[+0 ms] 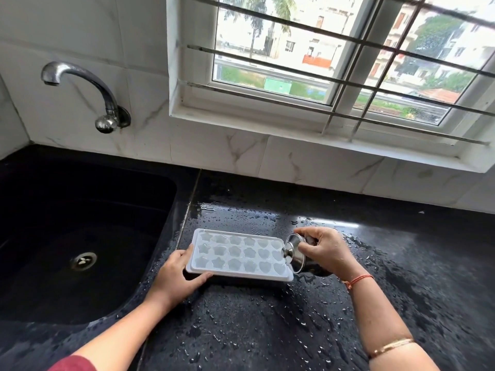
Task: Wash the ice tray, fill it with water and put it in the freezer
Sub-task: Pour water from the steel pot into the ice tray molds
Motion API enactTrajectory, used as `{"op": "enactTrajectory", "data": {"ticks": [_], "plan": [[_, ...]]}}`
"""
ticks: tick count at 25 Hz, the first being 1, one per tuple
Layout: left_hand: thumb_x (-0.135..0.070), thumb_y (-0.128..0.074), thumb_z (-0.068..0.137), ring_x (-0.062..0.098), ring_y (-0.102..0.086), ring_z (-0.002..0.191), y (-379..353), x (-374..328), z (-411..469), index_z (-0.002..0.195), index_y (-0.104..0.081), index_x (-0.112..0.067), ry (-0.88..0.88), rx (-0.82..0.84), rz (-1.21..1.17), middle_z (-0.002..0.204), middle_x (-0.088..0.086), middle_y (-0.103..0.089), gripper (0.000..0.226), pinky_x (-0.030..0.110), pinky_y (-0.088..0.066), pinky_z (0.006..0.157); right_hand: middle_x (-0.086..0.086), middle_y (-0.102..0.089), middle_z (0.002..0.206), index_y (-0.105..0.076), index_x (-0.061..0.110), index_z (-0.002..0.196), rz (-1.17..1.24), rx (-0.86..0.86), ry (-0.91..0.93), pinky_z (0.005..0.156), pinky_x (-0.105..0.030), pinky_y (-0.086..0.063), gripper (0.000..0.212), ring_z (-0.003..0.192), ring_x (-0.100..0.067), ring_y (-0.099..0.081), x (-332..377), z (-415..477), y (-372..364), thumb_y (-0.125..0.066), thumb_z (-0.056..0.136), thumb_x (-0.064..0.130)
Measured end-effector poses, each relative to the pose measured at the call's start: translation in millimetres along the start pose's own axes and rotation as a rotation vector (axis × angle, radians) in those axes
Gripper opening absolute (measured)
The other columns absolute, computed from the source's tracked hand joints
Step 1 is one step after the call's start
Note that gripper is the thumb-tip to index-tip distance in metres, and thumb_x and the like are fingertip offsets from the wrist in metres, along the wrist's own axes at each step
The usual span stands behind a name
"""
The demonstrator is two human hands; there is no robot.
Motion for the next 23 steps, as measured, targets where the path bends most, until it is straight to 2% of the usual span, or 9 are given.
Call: {"op": "enactTrajectory", "data": {"ticks": [2,5,9,14,16,20,23], "plan": [[-0.055,-0.073,0.063,0.016,-0.052,0.113,-0.2,0.6,0.4,0.139,-0.039,-0.021,0.004,0.003,0.001,0.122,-0.001,-0.051,0.09,0.023,-0.037,0.094,0.011,-0.044,0.054,-0.067,0.016,0.112,-0.005,0.01,0.0,0.055,-0.016,-0.034,0.031,0.051,-0.004,-0.039,-0.8,0.4,-0.6,-0.063,0.082,0.016],[-0.046,-0.075,0.069,0.015,-0.052,0.113,-1.4,0.5,-0.1,0.14,-0.039,-0.022,0.002,0.003,-0.002,0.122,-0.002,-0.05,0.083,0.022,-0.037,0.094,0.01,-0.044,0.053,-0.068,0.015,0.111,-0.002,0.015,-0.003,0.061,-0.022,-0.035,0.03,0.052,-0.004,-0.04,-3.8,1.7,-1.3,-0.064,0.081,0.017],[-0.046,-0.074,0.07,0.015,-0.051,0.115,-2.0,2.2,1.0,0.14,-0.038,-0.021,-0.002,0.003,0.003,0.124,-0.001,-0.05,0.083,0.023,-0.037,0.096,0.011,-0.044,0.052,-0.068,0.015,0.11,0.007,0.01,-0.009,0.061,-0.025,-0.038,0.03,0.051,-0.005,-0.04,-6.1,3.2,-0.7,-0.064,0.08,0.017],[-0.047,-0.074,0.069,0.015,-0.051,0.114,-2.9,4.2,1.0,0.14,-0.039,-0.021,-0.008,-0.001,0.0,0.123,-0.001,-0.05,0.083,0.023,-0.037,0.096,0.01,-0.04,0.052,-0.068,0.013,0.11,0.014,0.013,-0.001,0.054,-0.023,-0.035,0.03,0.05,-0.007,-0.036,-6.4,4.2,-0.4,-0.063,0.08,0.014],[-0.054,-0.073,0.065,0.015,-0.051,0.114,-4.2,4.9,0.6,0.14,-0.039,-0.022,0.005,0.02,-0.008,0.122,-0.001,-0.05,0.088,0.023,-0.037,0.095,0.01,-0.037,0.051,-0.068,0.013,0.108,0.024,0.008,-0.002,0.051,-0.021,-0.034,0.029,0.05,-0.007,-0.035,-6.9,3.8,1.0,-0.063,0.08,0.012],[-0.07,-0.057,0.052,0.015,-0.053,0.112,-4.3,4.2,0.4,0.139,-0.039,-0.023,0.018,0.031,-0.031,0.119,-0.002,-0.051,0.101,0.024,-0.038,0.094,0.01,-0.034,0.05,-0.068,0.014,0.108,0.042,0.006,-0.003,0.048,-0.021,-0.03,0.028,0.049,-0.007,-0.032,-7.3,4.4,1.5,-0.063,0.081,0.012],[-0.063,-0.065,0.059,0.015,-0.053,0.11,-4.3,3.8,0.2,0.14,-0.039,-0.023,0.012,0.03,-0.024,0.118,-0.003,-0.051,0.094,0.023,-0.038,0.092,0.01,-0.034,0.05,-0.067,0.014,0.11,0.047,0.004,-0.001,0.048,-0.021,-0.03,0.03,0.048,-0.007,-0.032,-7.6,5.3,1.1,-0.063,0.08,0.013]]}}
Point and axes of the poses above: each hand's wrist, its own z-axis towards the middle knuckle, its own y-axis out of the back of the hand, x = y × z, the point moved 9 cm from there along z, towards the middle knuckle
